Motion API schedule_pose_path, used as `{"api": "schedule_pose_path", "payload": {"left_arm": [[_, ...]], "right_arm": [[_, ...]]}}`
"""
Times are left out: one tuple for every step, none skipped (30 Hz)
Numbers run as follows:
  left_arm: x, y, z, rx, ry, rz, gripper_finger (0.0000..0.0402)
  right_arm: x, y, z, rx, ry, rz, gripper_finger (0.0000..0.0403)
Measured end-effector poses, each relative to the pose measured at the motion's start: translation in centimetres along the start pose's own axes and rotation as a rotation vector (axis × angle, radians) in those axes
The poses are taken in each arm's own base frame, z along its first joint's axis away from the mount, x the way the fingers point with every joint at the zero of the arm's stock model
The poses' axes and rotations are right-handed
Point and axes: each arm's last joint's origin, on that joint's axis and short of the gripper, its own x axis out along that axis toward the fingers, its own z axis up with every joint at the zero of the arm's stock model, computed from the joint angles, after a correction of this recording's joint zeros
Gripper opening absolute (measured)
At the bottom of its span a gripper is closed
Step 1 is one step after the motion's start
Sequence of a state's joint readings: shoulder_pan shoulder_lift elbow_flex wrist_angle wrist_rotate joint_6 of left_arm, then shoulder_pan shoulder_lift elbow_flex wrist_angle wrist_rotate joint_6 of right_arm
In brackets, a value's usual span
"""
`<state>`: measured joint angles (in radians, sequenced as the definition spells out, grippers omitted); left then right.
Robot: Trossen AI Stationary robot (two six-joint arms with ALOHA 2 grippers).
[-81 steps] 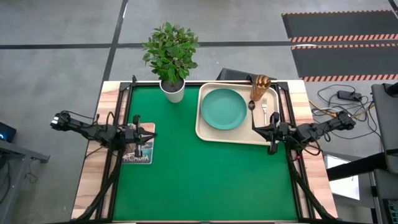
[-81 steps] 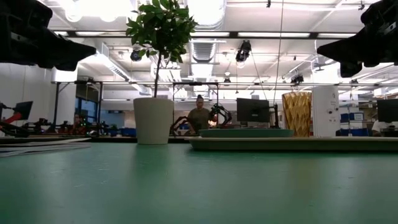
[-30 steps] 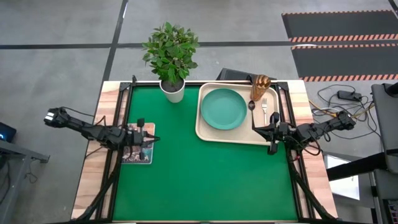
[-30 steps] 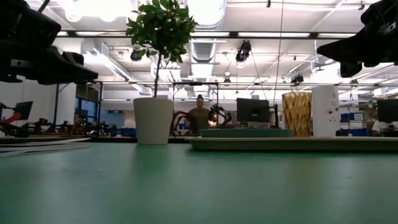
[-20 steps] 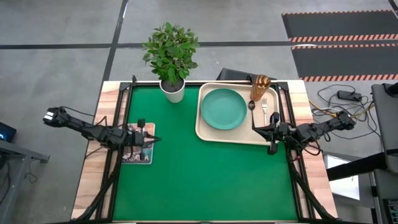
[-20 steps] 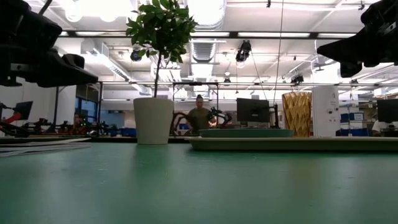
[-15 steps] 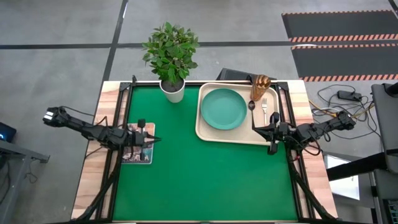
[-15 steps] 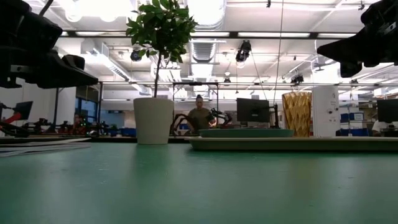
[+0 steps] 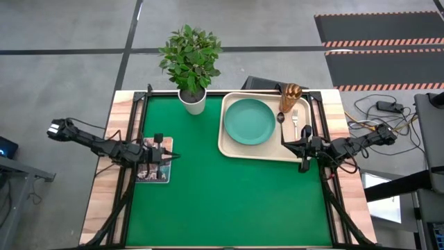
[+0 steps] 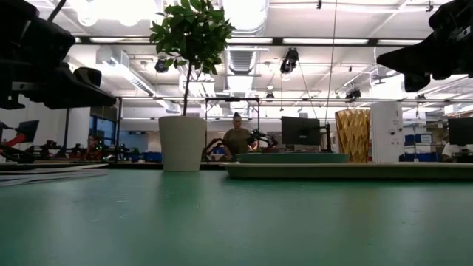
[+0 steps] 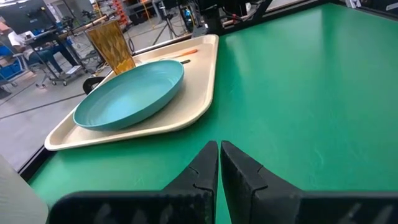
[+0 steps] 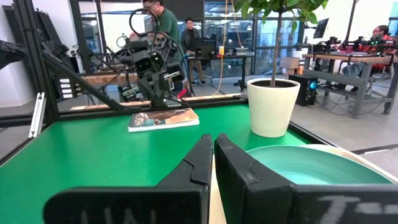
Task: Pick and place plate/cup/fork/spoon on tray
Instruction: Return to Home Position
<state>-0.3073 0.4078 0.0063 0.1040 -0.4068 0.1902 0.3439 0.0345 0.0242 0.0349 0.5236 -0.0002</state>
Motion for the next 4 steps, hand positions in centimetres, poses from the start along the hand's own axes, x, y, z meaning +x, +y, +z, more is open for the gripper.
{"api": "schedule_pose_path", "payload": {"left_arm": [[0.01, -0.01, -0.02, 0.001, 0.002, -0.001, 0.0], [0.02, -0.02, -0.03, 0.002, 0.004, -0.001, 0.0], [0.03, -0.02, -0.04, 0.002, 0.004, -0.001, 0.0], [0.03, -0.02, -0.04, 0.002, 0.004, -0.001, 0.0]], "right_arm": [[0.0, 0.0, 0.0, 0.0, 0.0, 0.0, 0.0009], [0.0, 0.0, 0.0, 0.0, 0.0, 0.0, 0.0009], [0.0, 0.0, 0.0, 0.0, 0.0, 0.0, 0.0009], [0.0, 0.0, 0.0, 0.0, 0.0, 0.0, 0.0009]]}}
